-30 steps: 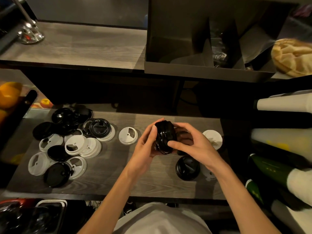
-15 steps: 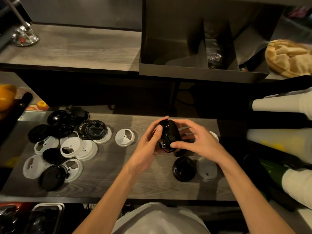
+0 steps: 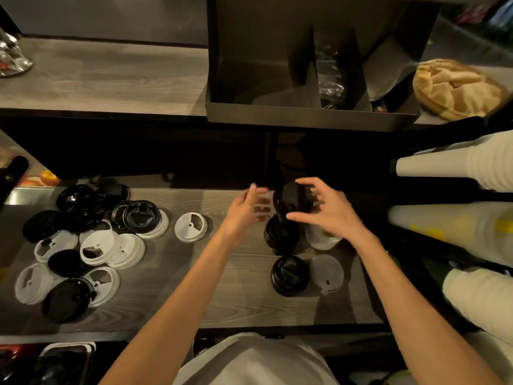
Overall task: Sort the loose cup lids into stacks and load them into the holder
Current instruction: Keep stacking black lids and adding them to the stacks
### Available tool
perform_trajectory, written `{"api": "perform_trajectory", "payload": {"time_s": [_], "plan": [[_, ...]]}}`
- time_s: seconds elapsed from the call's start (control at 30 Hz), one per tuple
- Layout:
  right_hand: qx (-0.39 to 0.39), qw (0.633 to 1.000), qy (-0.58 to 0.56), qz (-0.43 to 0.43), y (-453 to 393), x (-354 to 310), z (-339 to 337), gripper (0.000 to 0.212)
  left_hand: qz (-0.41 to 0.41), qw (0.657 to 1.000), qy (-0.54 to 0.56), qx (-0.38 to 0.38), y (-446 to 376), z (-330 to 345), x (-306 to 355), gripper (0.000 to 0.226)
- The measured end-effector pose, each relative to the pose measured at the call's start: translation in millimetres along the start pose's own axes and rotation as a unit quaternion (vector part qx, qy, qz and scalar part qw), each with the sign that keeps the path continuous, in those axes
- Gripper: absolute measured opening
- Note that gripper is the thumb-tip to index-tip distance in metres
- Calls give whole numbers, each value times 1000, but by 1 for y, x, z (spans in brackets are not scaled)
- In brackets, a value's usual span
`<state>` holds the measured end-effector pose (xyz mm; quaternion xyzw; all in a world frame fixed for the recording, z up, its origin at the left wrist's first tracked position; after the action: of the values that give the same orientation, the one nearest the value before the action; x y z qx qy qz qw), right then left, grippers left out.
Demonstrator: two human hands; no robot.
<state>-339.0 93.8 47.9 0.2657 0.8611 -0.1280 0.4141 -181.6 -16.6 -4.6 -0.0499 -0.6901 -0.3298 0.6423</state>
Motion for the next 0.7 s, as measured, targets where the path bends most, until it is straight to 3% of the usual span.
{"api": "perform_trajectory", "payload": {"time_s": [0.13, 0.23, 0.37, 0.7], "plan": [[-74, 993, 91, 31, -7, 47, 40, 88, -68, 993, -79, 64, -15, -23, -79, 25], [-129, 982, 134, 30, -12, 62, 62, 84, -88, 989, -108, 46, -11, -20, -112, 35], [-163, 971, 172, 21, -18, 68, 75, 84, -94, 991, -93, 18, 1, -5, -119, 52], [-180, 961, 208, 37, -13, 81, 87, 86, -88, 994, -48, -45, 6, 13, -121, 50]]}}
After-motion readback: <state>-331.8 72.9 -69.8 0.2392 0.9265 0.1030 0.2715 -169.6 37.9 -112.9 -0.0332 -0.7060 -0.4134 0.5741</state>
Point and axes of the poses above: each hand's wrist, its own y-axis away from the middle knuckle, its own z-axis out of the palm, x = y × z, the point moved 9 cm from there along -y, towards the middle knuckle, and after that the axes turned 11 degrees about x, right-handed, at the moved point
